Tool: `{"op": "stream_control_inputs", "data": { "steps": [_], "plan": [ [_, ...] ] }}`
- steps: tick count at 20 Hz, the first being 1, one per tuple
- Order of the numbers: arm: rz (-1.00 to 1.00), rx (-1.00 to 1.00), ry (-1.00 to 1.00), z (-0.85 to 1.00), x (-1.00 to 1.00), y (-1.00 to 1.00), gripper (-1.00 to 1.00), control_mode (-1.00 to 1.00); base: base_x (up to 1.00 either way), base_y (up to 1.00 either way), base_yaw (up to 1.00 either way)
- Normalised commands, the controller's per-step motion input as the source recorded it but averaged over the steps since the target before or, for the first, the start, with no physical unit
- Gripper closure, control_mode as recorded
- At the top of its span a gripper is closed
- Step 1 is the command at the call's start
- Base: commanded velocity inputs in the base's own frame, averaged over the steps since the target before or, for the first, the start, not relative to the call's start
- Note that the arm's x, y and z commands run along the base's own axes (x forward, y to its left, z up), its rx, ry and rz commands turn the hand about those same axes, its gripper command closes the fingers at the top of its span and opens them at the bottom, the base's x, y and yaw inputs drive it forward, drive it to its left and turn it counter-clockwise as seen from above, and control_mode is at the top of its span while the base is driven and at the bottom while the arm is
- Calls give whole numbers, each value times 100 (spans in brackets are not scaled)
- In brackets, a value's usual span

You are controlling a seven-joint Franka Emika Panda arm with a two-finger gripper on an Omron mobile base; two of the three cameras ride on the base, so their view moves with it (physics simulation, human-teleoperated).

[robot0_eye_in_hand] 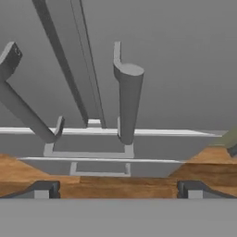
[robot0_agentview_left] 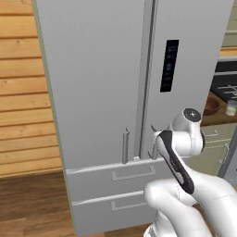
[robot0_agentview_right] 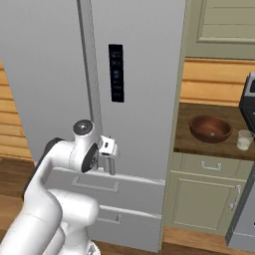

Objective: Grab a lemon wedge from the fridge and one ice cube from the ice bowl, and put them in the glass of lemonade.

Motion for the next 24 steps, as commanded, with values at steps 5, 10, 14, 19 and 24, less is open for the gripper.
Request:
{"op": "stream_control_inputs", "data": {
  "steps": [5,10,14,19,24],
  "plan": [
    [2,0,15,-39,71,-14,-100,-100,0,0,0],
    [0,0,8,-28,59,-1,-100,-100,0,0,0],
    [0,0,-1,-28,37,0,-100,-100,0,0,0],
    [0,0,-5,-33,24,0,-100,-100,0,0,0],
    [0,0,0,-17,20,0,-100,-100,0,0,0]
  ]
}}
